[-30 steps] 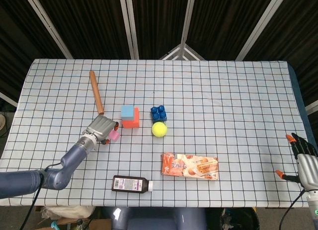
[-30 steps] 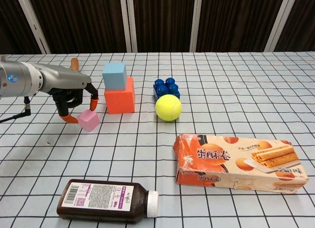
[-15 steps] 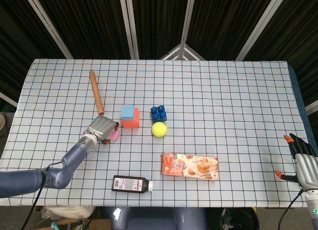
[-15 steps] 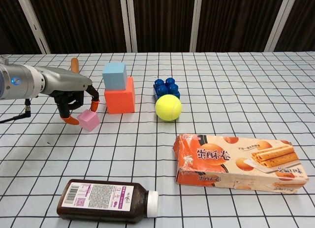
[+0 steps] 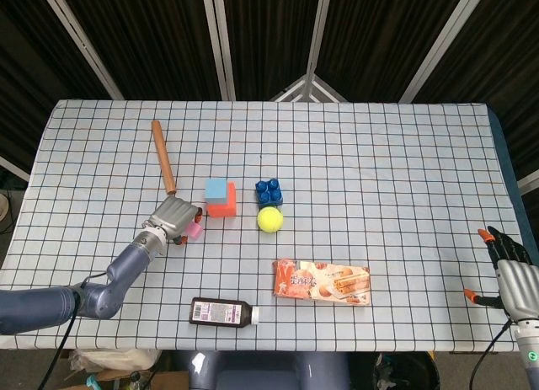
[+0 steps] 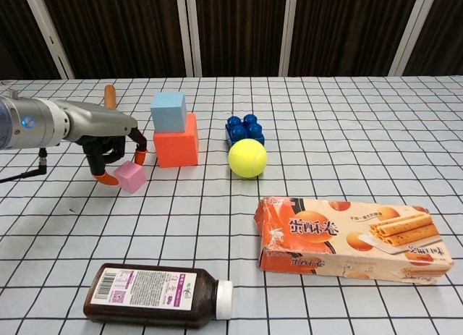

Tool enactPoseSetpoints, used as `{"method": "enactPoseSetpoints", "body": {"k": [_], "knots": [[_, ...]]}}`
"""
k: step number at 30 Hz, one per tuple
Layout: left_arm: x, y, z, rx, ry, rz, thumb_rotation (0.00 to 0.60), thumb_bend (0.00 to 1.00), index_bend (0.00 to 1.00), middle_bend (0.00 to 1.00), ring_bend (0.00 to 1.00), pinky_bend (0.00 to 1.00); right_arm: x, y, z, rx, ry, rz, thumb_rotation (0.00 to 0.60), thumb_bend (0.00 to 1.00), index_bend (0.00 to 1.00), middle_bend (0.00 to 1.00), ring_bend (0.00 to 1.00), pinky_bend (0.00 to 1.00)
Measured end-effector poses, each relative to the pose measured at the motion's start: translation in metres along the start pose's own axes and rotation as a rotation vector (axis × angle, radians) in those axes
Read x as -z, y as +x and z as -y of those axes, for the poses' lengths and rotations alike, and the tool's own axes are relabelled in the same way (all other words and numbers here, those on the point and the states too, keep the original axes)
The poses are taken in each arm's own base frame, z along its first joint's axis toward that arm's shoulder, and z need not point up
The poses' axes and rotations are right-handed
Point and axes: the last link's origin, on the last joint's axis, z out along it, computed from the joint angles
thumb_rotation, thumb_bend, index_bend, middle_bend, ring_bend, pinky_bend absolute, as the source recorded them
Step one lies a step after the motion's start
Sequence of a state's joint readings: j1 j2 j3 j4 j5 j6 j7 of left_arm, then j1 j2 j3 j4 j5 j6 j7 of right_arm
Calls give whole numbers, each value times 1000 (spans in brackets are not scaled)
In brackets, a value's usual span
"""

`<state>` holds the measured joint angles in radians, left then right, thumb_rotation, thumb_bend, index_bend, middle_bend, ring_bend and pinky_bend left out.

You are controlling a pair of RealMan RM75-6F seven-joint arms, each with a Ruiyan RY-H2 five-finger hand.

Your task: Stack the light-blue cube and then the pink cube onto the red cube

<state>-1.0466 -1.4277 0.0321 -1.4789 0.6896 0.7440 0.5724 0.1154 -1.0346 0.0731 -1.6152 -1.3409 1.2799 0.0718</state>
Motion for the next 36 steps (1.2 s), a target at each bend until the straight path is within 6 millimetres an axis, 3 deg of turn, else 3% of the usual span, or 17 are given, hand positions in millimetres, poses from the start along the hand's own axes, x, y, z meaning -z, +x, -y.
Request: {"method": "enactPoseSetpoints", "body": {"k": [16, 27, 36], "knots": [[0, -1, 2, 3, 4, -1, 600, 342, 411, 805, 778, 945, -1, -2, 1, 4, -1, 8, 600, 128, 1, 7, 29, 103], [2, 0, 2, 12, 5, 0, 600, 431, 423, 805, 778, 945, -2, -2, 1, 4, -2, 11, 600, 128, 1, 7, 29, 103], [8, 7, 0, 23, 0, -8, 600, 444, 446, 804, 778, 945, -1, -1, 1, -2, 1, 7, 600, 129, 1, 7, 29, 103]]}}
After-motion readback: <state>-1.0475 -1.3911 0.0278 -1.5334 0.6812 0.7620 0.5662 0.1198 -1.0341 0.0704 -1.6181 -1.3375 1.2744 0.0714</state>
